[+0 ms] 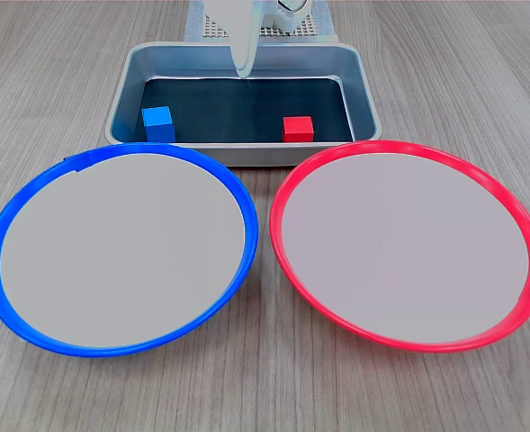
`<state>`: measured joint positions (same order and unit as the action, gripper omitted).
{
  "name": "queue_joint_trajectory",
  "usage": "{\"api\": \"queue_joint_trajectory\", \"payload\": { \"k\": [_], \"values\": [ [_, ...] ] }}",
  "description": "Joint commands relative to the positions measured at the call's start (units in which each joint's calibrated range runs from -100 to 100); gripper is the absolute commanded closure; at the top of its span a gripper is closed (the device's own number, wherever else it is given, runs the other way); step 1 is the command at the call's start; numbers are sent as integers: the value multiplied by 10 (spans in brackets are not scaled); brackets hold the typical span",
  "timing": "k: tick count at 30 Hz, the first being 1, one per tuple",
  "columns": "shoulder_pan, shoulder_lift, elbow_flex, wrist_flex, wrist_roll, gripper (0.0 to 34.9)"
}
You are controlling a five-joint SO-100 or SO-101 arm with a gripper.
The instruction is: Move two blocks from tray to matching dishes
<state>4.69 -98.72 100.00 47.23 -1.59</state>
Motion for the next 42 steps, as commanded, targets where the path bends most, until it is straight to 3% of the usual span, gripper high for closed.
{"api": "queue_joint_trajectory", "payload": {
  "k": [1, 10, 12, 14, 17, 18, 22, 28, 38, 42],
  "values": [
    [-2, -3, 0, 2, 0, 346],
    [-4, -3, 0, 2, 2, 346],
    [-27, -3, 0, 2, 16, 346],
    [-49, 71, -28, -33, 38, 346],
    [-55, 235, -145, -29, 71, 346],
    [-58, 292, -189, -14, 76, 336],
    [-80, 488, -352, 56, 83, 231],
    [-129, 704, -515, 103, 51, 161],
    [-149, 892, -602, 95, 63, 160],
    [-141, 922, -607, 90, 74, 186]
  ]
}}
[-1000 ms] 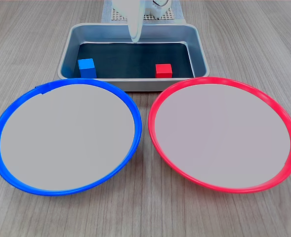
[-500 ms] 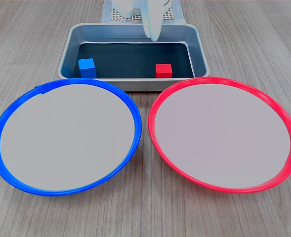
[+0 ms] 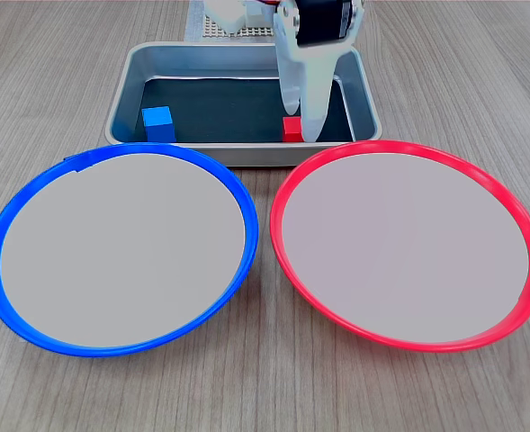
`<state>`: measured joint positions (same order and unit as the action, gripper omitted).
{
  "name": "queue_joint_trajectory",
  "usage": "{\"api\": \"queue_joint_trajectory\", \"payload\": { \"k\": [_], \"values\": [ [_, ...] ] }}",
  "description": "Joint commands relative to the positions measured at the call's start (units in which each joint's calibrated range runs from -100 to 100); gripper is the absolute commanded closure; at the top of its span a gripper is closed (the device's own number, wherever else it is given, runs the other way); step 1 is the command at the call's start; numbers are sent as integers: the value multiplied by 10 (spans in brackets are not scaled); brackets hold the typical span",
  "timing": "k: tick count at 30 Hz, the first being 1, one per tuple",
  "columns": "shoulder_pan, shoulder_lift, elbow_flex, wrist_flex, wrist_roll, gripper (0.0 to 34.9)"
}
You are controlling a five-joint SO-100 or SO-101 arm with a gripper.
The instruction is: Move two blocks from tray to matching dishes
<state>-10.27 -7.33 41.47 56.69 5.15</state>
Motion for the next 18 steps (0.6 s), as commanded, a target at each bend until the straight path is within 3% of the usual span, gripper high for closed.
{"api": "queue_joint_trajectory", "payload": {
  "k": [1, 2, 4, 5, 12, 15, 18],
  "values": [
    [11, 15, -26, -6, 9, 216],
    [12, 17, -26, -6, 10, 228],
    [13, 23, -35, -1, 16, 320],
    [12, 23, -43, 9, 19, 346],
    [-28, 17, -251, 150, 15, 347],
    [-48, 50, -363, 126, -7, 347],
    [-70, 105, -415, 58, -15, 347]
  ]
}}
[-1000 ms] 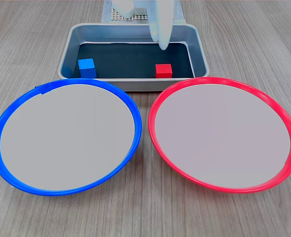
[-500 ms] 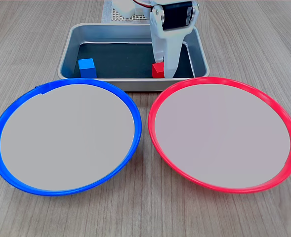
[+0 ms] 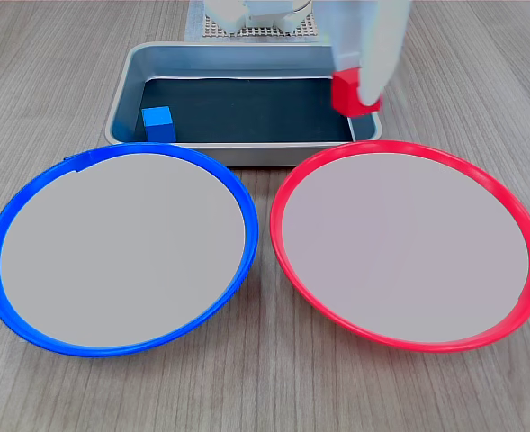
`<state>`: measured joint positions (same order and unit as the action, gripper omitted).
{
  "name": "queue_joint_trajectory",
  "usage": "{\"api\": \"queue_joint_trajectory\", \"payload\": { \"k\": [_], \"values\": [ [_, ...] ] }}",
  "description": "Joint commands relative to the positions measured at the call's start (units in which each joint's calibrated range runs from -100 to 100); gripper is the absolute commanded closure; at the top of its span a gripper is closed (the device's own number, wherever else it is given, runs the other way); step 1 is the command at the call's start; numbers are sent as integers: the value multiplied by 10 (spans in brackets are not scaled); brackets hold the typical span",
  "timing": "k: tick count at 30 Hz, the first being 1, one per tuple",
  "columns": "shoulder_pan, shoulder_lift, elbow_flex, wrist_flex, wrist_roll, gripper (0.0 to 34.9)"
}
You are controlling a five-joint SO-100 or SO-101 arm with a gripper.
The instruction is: Move two blocks from tray to matching dishes
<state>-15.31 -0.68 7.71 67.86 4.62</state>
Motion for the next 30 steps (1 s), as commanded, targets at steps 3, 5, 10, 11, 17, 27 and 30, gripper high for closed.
{"api": "queue_joint_trajectory", "payload": {
  "k": [3, 5, 10, 11, 17, 27, 30],
  "values": [
    [-26, 92, -89, -108, -5, 340],
    [-26, 122, -87, -141, 1, 292],
    [-13, 130, -33, -213, 21, 132],
    [-10, 122, -29, -209, 22, 140],
    [28, 15, -14, -62, 34, 346],
    [285, -159, 176, 90, 175, 344],
    [354, -161, 228, 39, 204, 242]
  ]
}}
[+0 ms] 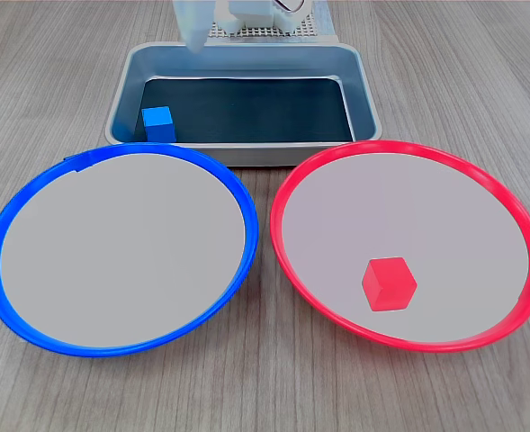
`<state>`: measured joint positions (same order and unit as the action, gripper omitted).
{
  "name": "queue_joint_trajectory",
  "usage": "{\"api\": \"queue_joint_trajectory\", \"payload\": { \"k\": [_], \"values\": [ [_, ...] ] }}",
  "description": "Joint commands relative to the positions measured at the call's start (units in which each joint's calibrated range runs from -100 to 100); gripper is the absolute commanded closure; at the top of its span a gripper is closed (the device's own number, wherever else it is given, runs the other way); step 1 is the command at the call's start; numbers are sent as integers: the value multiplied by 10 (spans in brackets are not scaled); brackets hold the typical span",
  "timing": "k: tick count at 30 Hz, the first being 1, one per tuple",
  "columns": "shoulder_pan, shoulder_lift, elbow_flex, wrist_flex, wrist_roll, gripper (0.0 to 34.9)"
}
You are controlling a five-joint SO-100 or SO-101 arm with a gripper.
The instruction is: Move two blocks from tray to matching dishes
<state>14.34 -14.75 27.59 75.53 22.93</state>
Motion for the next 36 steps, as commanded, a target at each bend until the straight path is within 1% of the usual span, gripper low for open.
{"api": "queue_joint_trajectory", "payload": {
  "k": [1, 2, 3, 4, 10, 13, 16, 19, 24, 26, 27, 29, 30, 31, 33, 36],
  "values": [
    [63, -14, 33, -46, 22, 213],
    [66, -6, 34, -55, 22, 189],
    [67, 1, 32, -60, 21, 175],
    [67, 11, 30, -64, 21, 167],
    [86, 68, 20, -109, 31, 171],
    [102, 87, 20, -128, 40, 165],
    [116, 108, 31, -164, 47, 162],
    [115, 127, 37, -186, 50, 165],
    [91, 145, 34, -194, 48, 172],
    [80, 145, 35, -191, 48, 185],
    [76, 145, 36, -188, 49, 199],
    [71, 143, 43, -183, 52, 248],
    [69, 141, 48, -179, 55, 287],
    [66, 139, 49, -171, 58, 346],
    [61, 136, 36, -135, 60, 347],
    [39, 133, -37, -33, 50, 348]
  ]
}}
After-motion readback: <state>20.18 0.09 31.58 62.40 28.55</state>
